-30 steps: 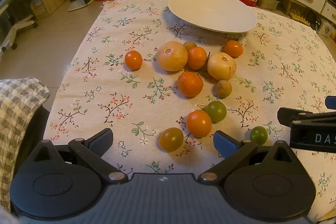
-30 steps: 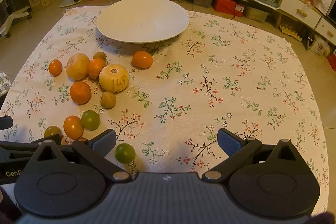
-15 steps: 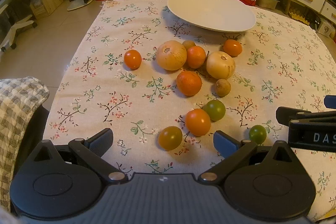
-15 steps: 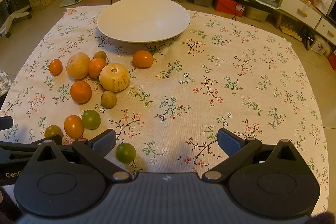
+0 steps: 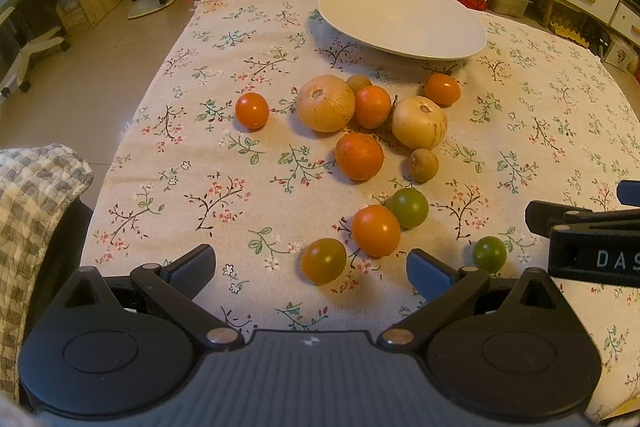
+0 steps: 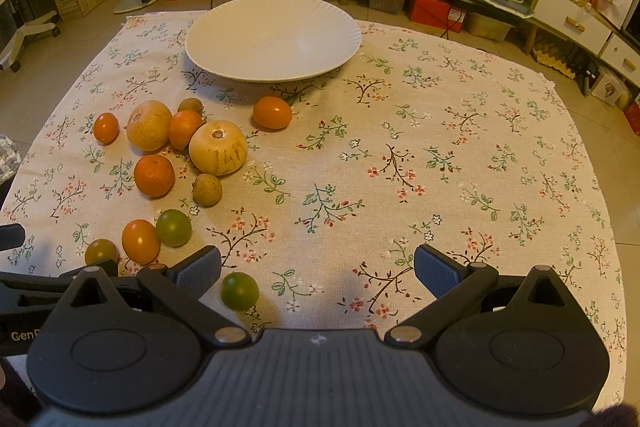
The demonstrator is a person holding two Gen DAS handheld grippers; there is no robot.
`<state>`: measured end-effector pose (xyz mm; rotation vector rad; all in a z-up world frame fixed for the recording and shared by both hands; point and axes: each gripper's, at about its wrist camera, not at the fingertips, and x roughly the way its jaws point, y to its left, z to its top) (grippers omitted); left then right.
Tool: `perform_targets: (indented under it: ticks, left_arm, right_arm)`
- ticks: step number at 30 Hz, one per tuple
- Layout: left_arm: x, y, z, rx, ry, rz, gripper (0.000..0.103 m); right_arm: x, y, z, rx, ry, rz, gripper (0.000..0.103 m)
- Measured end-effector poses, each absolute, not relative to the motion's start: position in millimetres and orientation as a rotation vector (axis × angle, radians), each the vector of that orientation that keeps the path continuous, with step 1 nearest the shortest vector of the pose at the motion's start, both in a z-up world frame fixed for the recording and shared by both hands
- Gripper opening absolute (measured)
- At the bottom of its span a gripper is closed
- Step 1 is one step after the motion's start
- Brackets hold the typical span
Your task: Organize fruits
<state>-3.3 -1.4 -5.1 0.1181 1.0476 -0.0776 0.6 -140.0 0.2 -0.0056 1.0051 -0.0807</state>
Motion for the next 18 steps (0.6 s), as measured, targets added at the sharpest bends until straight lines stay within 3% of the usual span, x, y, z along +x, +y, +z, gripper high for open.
perform_targets:
  ticks: [18]
  left_arm:
    - [23,17,2,0.171,1.083,-0.111,0.088]
  right_arm:
    - [8,-149,5,0.039,0.994,-0.056,0.103]
